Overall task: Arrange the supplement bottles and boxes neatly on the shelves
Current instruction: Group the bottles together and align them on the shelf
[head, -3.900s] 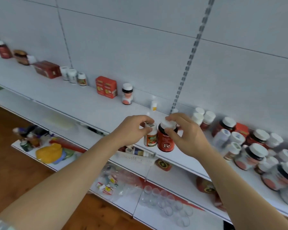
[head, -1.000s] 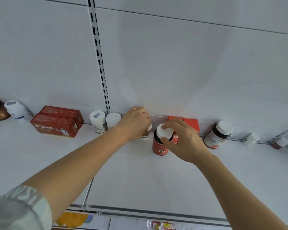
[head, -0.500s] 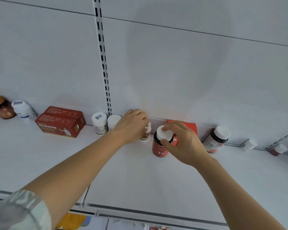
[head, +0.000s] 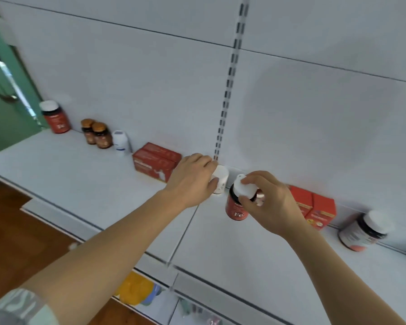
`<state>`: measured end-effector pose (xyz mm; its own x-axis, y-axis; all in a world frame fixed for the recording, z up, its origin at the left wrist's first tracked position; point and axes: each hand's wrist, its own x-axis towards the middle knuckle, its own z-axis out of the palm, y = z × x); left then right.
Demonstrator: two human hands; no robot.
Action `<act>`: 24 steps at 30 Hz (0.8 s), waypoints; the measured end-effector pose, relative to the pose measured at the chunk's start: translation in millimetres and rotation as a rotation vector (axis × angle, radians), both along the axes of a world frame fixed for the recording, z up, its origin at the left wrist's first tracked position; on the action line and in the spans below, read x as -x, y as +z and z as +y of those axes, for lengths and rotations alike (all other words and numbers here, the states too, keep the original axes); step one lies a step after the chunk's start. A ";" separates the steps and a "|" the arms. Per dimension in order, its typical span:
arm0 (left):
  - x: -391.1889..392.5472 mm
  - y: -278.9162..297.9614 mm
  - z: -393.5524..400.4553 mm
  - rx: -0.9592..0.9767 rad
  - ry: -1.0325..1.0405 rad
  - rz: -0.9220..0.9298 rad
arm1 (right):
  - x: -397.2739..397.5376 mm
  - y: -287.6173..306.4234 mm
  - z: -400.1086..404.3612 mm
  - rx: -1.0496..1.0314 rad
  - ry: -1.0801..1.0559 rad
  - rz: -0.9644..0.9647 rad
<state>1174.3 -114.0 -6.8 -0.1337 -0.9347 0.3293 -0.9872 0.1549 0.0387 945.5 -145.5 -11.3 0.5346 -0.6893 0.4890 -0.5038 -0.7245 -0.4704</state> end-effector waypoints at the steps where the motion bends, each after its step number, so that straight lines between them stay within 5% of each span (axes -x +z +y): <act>1: -12.7 1.5 9.7 0.014 0.023 0.012 | -12.4 1.6 5.7 0.000 0.012 0.001; 16: -273.0 4.1 182.4 0.026 0.297 0.062 | -287.7 19.5 126.7 0.036 0.068 -0.079; 24: -388.7 1.7 210.5 0.026 0.396 0.081 | -416.1 23.0 129.0 0.117 0.088 -0.009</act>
